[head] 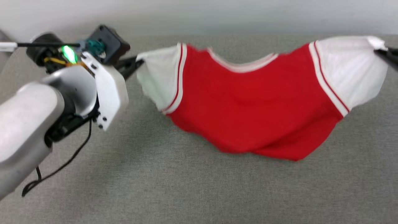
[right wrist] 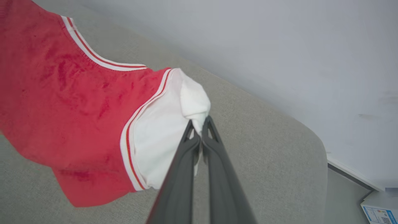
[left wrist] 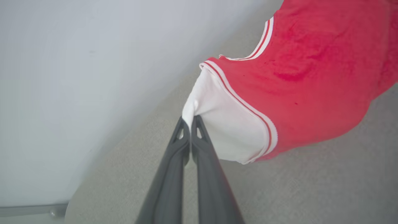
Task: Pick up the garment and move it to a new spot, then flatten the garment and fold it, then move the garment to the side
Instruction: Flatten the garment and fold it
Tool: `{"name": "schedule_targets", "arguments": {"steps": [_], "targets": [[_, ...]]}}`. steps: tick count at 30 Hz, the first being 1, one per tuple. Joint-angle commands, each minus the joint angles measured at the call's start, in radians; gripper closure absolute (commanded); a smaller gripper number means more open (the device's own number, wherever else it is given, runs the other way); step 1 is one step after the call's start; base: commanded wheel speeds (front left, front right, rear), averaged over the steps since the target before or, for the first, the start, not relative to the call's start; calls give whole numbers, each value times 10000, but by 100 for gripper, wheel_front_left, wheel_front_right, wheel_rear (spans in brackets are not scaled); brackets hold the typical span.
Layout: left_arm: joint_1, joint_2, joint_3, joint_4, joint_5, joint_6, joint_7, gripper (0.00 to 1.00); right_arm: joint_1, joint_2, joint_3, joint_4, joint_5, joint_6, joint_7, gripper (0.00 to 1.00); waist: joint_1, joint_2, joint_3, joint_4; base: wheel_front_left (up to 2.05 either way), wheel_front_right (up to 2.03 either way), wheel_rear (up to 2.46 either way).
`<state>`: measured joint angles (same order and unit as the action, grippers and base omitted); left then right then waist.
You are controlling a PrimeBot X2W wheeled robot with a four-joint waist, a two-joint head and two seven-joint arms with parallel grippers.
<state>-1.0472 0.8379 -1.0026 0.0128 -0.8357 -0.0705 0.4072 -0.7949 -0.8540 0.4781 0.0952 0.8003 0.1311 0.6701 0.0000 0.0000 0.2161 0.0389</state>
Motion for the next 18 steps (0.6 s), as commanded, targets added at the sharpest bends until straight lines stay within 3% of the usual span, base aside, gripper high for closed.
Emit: {"name": "schedule_targets", "arguments": {"steps": [1, 9, 18], "targets": [[-185, -95, 76, 63, 129, -41, -193, 100, -238, -9, -81, -51, 63, -7, -156, 100, 0, 0, -149, -88, 0, 0, 0], [-1772, -908, 633, 946, 959, 11, -1166, 100, -1645, 162, -602, 45, -797, -7, -1302, 100, 0, 0, 51, -105, 0, 0, 0], [-4534, -1939, 1279, 3131, 2242, 147, -2354, 100, -4491, 977, -847, 1197, -2457, -7, -2092, 100, 0, 0, 1486, -268, 0, 0, 0]]}}
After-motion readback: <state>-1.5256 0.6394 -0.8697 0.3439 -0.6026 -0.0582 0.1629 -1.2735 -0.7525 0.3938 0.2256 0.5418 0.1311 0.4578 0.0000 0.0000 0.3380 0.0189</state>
